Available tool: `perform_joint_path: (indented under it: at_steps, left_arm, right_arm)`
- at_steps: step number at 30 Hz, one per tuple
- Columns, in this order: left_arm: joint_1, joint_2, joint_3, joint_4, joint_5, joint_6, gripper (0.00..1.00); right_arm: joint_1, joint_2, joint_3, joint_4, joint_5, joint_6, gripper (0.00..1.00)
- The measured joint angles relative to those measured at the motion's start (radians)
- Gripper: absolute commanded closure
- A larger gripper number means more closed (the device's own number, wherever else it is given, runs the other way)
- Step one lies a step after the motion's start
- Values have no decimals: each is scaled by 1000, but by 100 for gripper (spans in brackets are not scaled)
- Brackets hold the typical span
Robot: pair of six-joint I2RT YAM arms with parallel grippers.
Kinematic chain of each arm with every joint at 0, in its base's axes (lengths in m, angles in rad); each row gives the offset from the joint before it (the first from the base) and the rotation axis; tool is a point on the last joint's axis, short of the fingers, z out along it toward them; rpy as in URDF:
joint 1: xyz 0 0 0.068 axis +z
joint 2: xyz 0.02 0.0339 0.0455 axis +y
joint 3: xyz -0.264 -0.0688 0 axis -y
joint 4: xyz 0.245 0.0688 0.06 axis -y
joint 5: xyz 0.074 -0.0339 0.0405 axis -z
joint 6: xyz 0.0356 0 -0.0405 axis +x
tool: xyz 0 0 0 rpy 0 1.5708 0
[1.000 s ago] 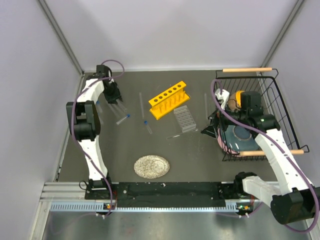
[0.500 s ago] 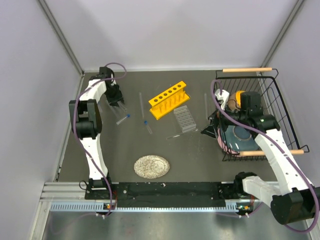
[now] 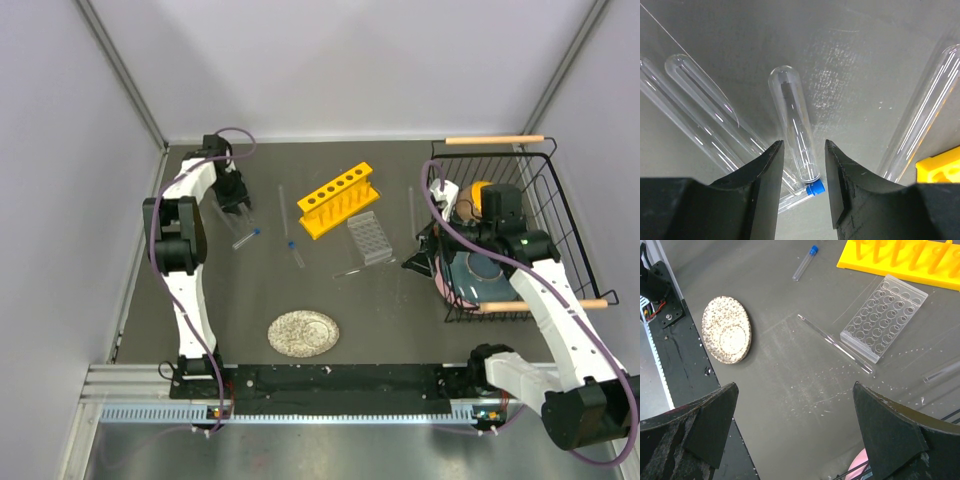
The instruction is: Organize the chemistry lab equipment
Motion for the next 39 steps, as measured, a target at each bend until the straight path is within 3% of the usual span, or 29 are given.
perform_joint_path:
  at_steps: [19,27,33,39]
  left_arm:
    - [-19,46,36,-34,-7,1,58]
    - [-48,52,43,-40,-11,2,70]
    - [-63,52,43,-39,-11,5,87]
    - [-64,49,40,-35,-5,6,94]
  right_arm:
    - [0,-13,-6,0,0,0,1]
    - [0,-21,-6,0,0,0,1]
    - [0,-25,-6,0,0,0,1]
    - [0,-35,-6,0,1,0,1]
